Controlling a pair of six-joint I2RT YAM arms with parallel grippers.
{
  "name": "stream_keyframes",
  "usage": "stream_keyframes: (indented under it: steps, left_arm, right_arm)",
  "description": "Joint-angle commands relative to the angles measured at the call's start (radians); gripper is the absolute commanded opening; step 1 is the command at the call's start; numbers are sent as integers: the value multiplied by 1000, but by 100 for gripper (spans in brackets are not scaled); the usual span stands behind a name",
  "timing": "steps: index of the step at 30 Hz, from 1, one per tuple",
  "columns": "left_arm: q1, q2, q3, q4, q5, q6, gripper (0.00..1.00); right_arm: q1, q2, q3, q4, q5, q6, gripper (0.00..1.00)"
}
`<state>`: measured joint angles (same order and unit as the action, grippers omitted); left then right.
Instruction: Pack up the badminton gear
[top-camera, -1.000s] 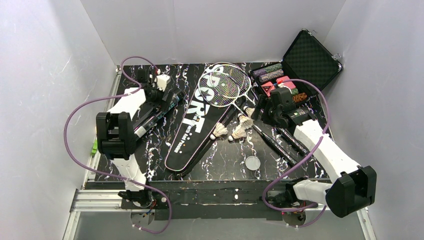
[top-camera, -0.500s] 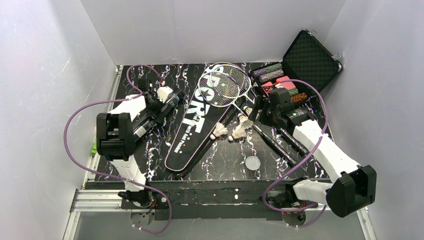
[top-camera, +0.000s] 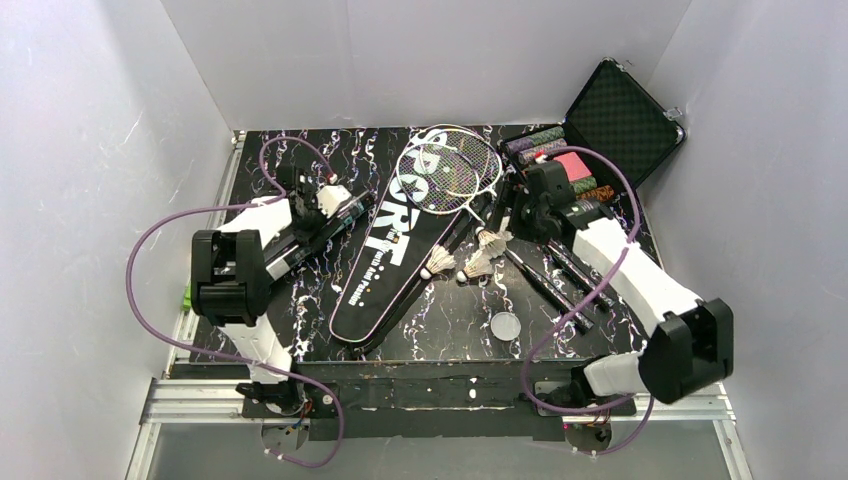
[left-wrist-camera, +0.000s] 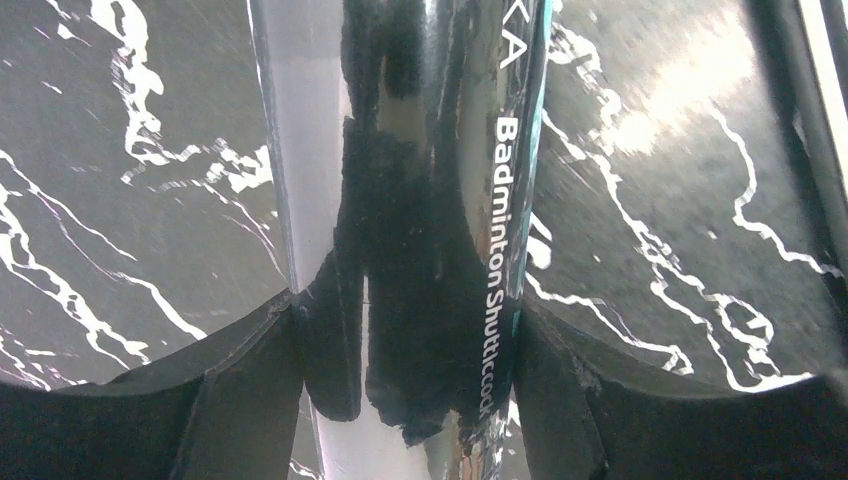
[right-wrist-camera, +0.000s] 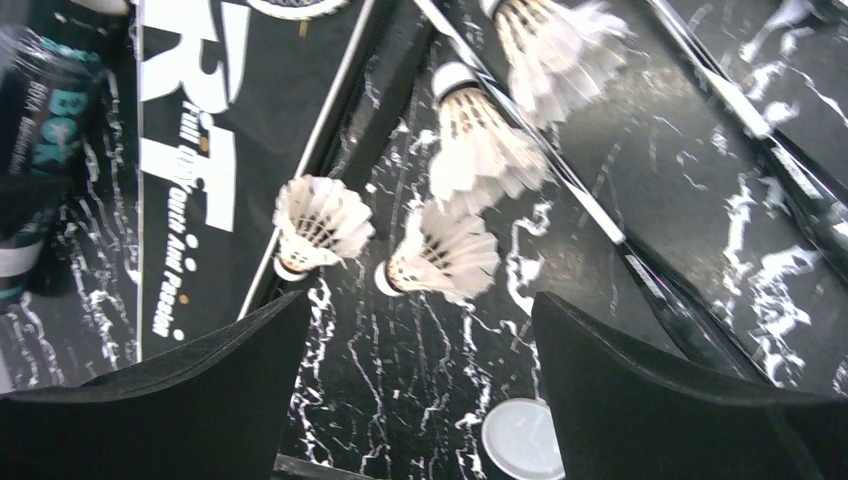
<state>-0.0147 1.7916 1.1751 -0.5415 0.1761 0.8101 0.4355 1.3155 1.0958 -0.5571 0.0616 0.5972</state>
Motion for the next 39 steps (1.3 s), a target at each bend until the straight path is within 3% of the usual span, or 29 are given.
stream_keyframes:
  steps: [1, 7, 11, 15, 20, 33, 39]
  left_arm:
    - [5, -164, -53, -58, 34, 32, 36]
    - [4, -364, -27, -170, 135, -41, 38]
    - [5, -549, -88, -255, 309, -69, 41]
    - [5, -741, -204, -308, 481, -15, 43]
    - [5, -904, -292, -369, 534, 80, 43]
    - [5, -1021, -360, -488, 709, 296, 35]
    - [4, -950, -333, -676, 812, 556, 16]
  right_arm:
    - [6, 100, 153, 15, -109, -38, 90]
    - [16, 289, 320, -19, -279, -82, 90]
    - [53, 366, 344, -3, -320, -95, 87]
    - [80, 433, 339, 25, -353, -95, 83]
    - [100, 489, 319, 71, -397, -92, 78]
    - [122, 528, 197, 193, -466, -78, 69]
    - [133, 536, 161, 256, -502, -62, 58]
